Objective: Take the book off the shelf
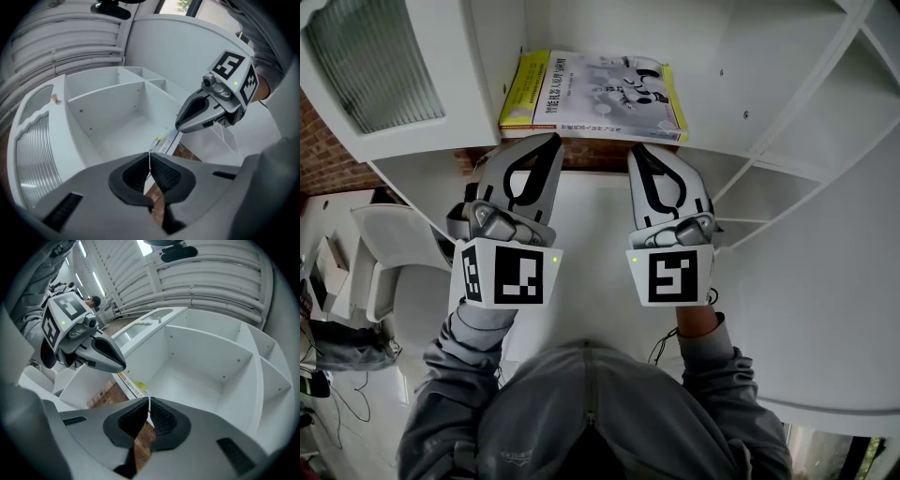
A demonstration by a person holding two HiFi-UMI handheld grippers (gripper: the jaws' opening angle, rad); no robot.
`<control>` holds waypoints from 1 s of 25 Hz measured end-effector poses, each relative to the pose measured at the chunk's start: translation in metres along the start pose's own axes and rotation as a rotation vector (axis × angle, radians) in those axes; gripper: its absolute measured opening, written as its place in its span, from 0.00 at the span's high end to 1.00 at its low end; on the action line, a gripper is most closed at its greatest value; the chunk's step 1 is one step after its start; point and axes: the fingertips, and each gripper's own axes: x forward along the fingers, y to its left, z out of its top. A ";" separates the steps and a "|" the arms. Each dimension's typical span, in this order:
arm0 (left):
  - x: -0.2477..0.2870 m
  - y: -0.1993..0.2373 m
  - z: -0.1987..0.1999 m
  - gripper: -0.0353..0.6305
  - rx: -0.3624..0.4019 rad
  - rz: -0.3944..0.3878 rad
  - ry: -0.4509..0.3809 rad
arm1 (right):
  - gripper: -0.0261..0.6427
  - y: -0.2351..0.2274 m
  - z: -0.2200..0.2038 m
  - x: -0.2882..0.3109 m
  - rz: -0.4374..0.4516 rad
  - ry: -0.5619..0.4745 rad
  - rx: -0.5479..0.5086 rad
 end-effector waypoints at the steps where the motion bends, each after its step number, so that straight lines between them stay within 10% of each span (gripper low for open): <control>1: 0.001 0.000 -0.001 0.93 0.018 -0.008 0.008 | 0.92 0.001 0.000 0.001 0.008 0.004 -0.014; 25: 0.022 0.004 -0.017 0.76 0.263 -0.070 0.130 | 0.75 0.000 -0.017 0.033 0.114 0.200 -0.446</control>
